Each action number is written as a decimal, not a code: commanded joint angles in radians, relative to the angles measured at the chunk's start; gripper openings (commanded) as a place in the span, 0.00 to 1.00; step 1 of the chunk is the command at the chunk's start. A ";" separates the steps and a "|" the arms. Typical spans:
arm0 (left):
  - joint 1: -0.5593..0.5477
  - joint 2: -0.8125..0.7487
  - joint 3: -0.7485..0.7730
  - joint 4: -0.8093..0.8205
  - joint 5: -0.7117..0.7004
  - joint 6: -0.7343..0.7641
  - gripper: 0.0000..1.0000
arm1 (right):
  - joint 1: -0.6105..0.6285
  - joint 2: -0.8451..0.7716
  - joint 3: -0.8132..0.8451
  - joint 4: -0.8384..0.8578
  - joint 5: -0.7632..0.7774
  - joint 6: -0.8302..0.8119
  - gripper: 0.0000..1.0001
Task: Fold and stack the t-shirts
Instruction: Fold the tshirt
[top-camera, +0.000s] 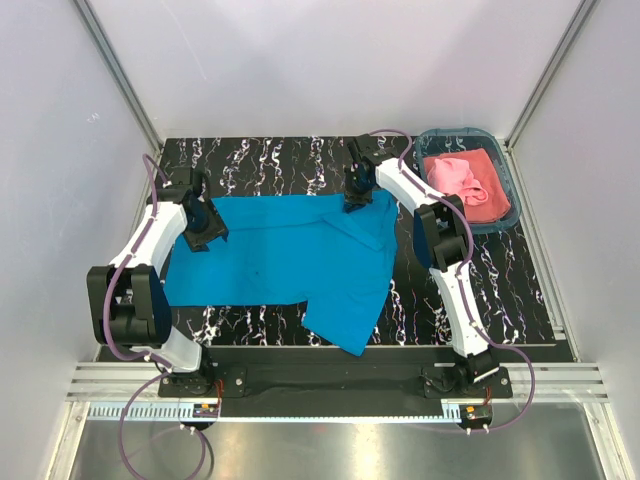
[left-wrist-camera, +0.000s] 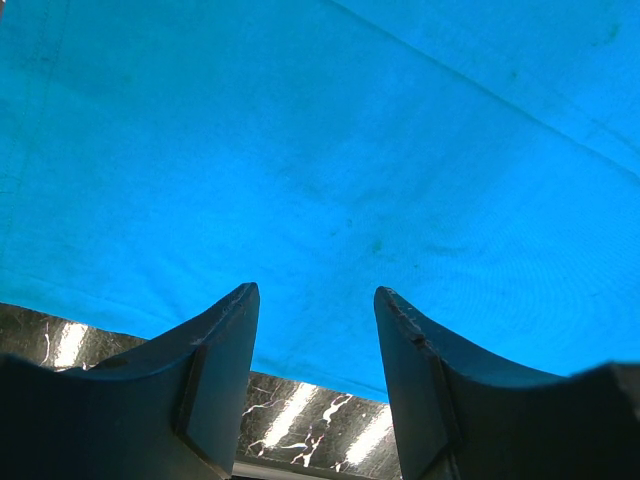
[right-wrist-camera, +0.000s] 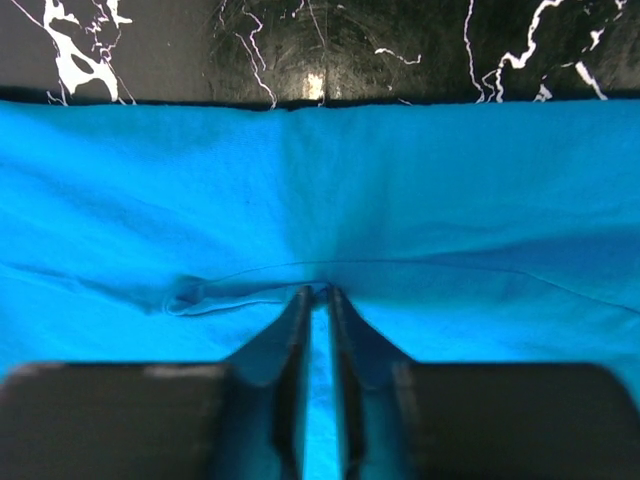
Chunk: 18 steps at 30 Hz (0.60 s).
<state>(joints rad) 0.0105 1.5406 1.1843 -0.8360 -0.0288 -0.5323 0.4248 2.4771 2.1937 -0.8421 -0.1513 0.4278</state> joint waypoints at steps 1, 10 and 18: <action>-0.003 -0.030 0.018 0.011 0.004 0.009 0.55 | 0.012 -0.010 0.028 0.006 -0.017 0.003 0.15; -0.003 -0.047 0.023 0.008 -0.016 0.015 0.55 | 0.022 -0.102 -0.015 -0.028 -0.004 0.008 0.00; -0.003 -0.065 0.023 0.000 -0.025 0.015 0.55 | 0.055 -0.227 -0.149 -0.081 -0.095 0.097 0.00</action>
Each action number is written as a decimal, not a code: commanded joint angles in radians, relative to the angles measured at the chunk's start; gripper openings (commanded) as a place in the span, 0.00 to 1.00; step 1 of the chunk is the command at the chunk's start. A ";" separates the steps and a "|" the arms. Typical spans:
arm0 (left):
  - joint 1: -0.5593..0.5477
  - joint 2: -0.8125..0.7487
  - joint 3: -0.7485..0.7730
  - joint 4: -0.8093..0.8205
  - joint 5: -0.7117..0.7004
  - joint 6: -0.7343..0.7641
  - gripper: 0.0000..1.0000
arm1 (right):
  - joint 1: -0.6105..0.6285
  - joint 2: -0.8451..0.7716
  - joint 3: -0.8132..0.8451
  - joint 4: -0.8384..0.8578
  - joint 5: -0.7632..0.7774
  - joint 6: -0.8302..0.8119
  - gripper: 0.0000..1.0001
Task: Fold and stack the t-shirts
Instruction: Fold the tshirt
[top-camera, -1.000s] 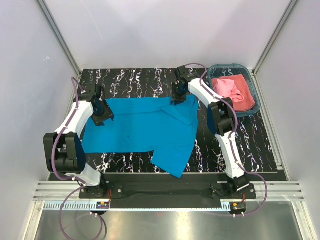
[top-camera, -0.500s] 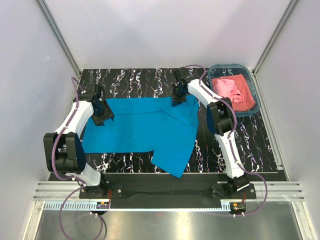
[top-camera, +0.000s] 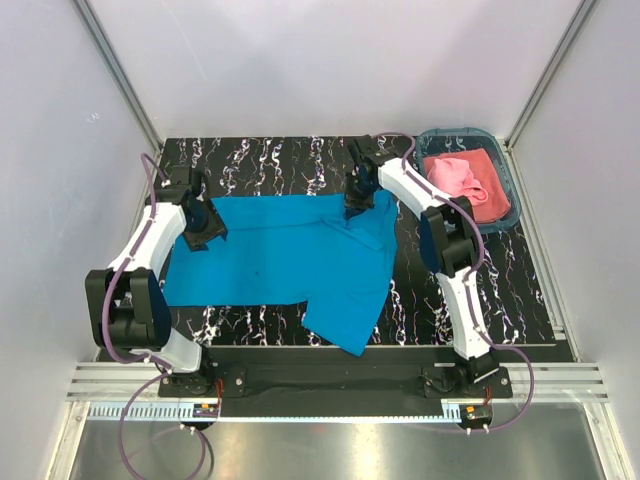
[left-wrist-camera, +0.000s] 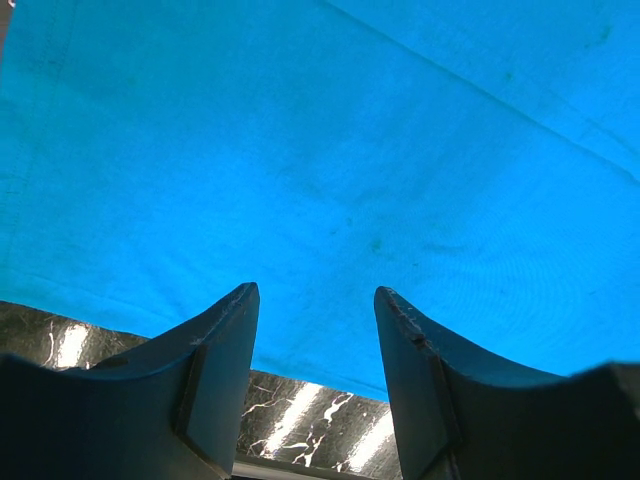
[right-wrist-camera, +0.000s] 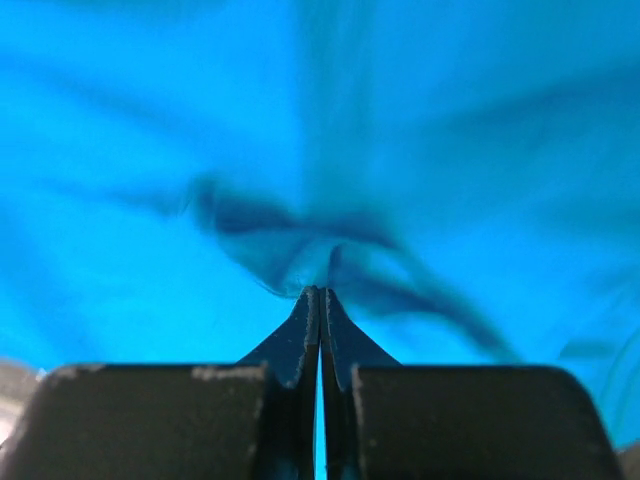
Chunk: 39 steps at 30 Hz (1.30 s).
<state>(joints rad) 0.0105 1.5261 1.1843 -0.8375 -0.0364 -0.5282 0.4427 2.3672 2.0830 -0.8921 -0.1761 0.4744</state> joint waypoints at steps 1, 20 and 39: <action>-0.003 -0.052 0.024 -0.002 -0.017 0.014 0.56 | 0.048 -0.143 -0.078 -0.031 -0.094 0.058 0.00; 0.000 0.015 0.083 -0.023 -0.013 0.053 0.58 | -0.027 -0.404 -0.344 -0.018 -0.019 -0.042 0.57; 0.124 0.534 0.431 -0.019 -0.088 0.014 0.52 | -0.061 -0.039 -0.083 0.131 0.385 -0.071 0.57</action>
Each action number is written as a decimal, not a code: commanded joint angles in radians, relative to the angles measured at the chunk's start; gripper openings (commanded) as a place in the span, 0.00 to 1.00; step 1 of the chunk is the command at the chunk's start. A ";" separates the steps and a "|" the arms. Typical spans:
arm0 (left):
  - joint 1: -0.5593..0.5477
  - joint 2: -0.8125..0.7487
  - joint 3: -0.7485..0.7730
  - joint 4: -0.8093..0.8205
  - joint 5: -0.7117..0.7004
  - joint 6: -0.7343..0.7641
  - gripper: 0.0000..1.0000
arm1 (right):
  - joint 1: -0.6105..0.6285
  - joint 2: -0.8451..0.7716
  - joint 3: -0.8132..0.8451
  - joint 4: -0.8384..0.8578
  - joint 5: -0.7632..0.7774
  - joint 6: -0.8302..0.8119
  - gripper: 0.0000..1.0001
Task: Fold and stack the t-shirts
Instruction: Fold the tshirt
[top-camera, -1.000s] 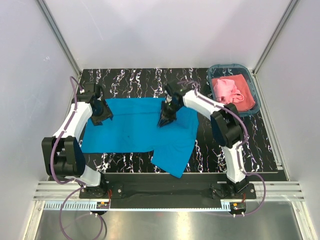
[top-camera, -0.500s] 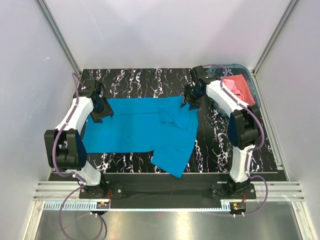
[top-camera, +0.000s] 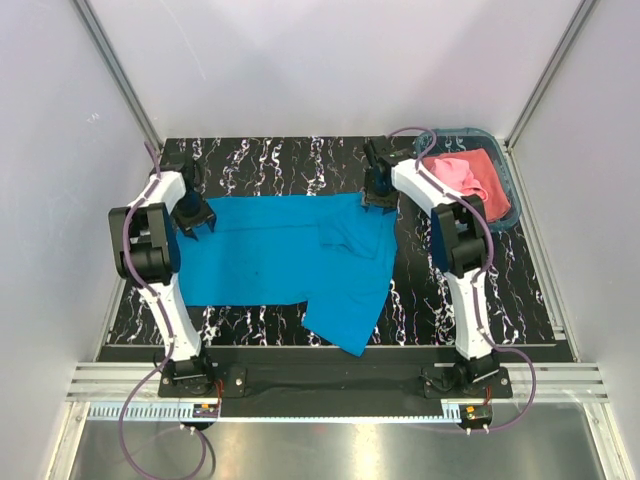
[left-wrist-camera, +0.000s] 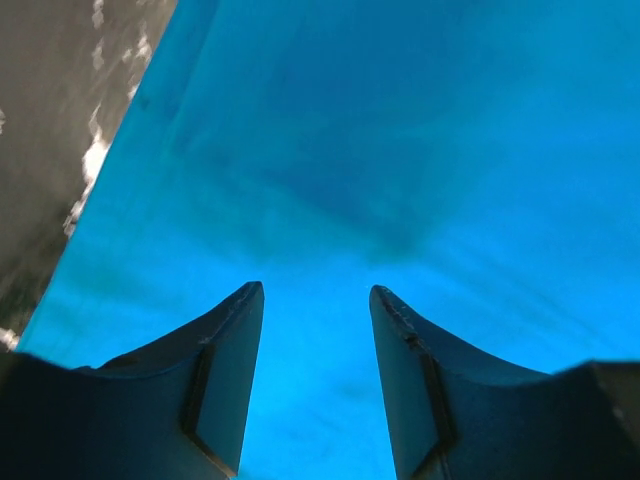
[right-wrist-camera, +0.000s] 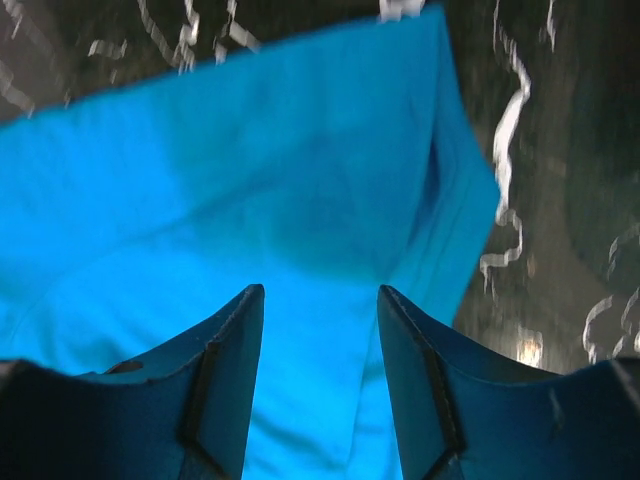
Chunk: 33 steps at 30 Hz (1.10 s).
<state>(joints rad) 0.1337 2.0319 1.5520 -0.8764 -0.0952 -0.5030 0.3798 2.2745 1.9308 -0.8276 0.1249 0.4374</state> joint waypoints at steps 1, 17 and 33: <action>0.003 0.051 0.077 0.024 -0.028 -0.011 0.53 | -0.001 0.077 0.094 0.064 0.091 -0.038 0.57; 0.010 0.217 0.363 -0.013 0.089 -0.069 0.64 | -0.091 0.406 0.720 -0.028 0.094 -0.212 0.69; 0.020 -0.703 -0.388 -0.047 -0.063 -0.025 0.77 | 0.149 -0.461 -0.135 -0.225 -0.047 -0.056 0.82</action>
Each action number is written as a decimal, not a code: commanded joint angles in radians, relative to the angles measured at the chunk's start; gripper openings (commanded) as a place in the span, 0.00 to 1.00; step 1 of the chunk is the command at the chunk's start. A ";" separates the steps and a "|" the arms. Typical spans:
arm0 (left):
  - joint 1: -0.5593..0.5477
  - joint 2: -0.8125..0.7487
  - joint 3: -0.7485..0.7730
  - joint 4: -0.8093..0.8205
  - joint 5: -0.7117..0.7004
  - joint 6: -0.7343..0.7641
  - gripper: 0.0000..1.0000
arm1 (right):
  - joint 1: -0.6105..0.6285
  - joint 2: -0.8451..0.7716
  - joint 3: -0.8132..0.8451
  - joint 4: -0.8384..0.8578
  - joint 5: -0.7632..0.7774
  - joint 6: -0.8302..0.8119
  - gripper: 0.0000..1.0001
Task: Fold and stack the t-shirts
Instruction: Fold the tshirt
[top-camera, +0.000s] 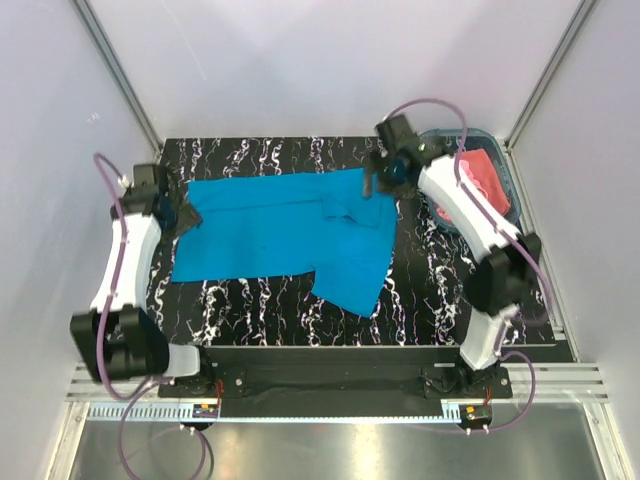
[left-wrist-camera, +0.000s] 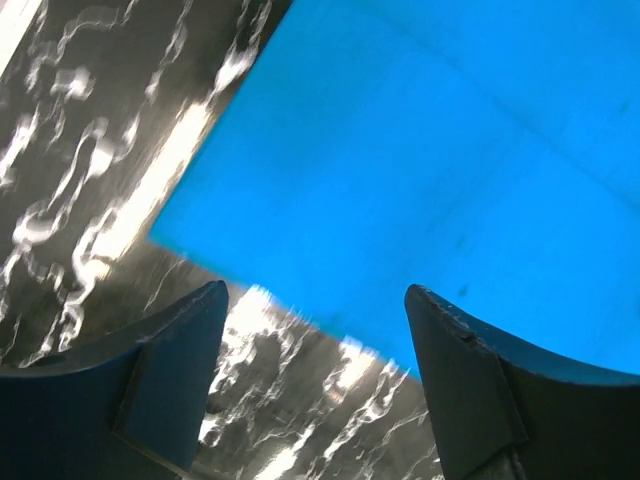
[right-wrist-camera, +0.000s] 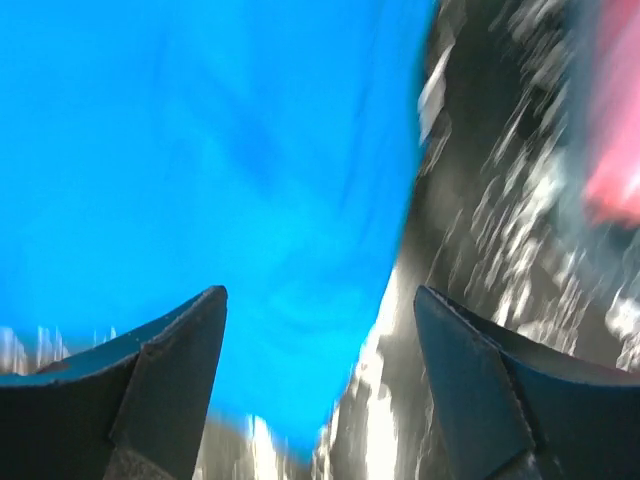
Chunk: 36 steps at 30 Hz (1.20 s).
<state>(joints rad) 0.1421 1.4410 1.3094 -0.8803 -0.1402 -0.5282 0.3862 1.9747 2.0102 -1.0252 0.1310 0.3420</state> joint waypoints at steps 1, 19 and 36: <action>0.014 -0.154 -0.180 -0.043 -0.004 -0.001 0.76 | 0.167 -0.215 -0.296 0.018 -0.068 0.090 0.79; 0.047 -0.481 -0.407 -0.152 0.071 -0.096 0.66 | 0.312 -0.699 -1.323 0.568 -0.344 0.564 0.62; 0.059 -0.442 -0.343 -0.175 0.053 -0.125 0.64 | 0.312 -0.616 -1.455 0.685 -0.209 0.853 0.49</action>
<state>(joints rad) 0.1951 0.9855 0.9127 -1.0618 -0.0788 -0.6453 0.6903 1.3369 0.5816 -0.3981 -0.1329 1.1290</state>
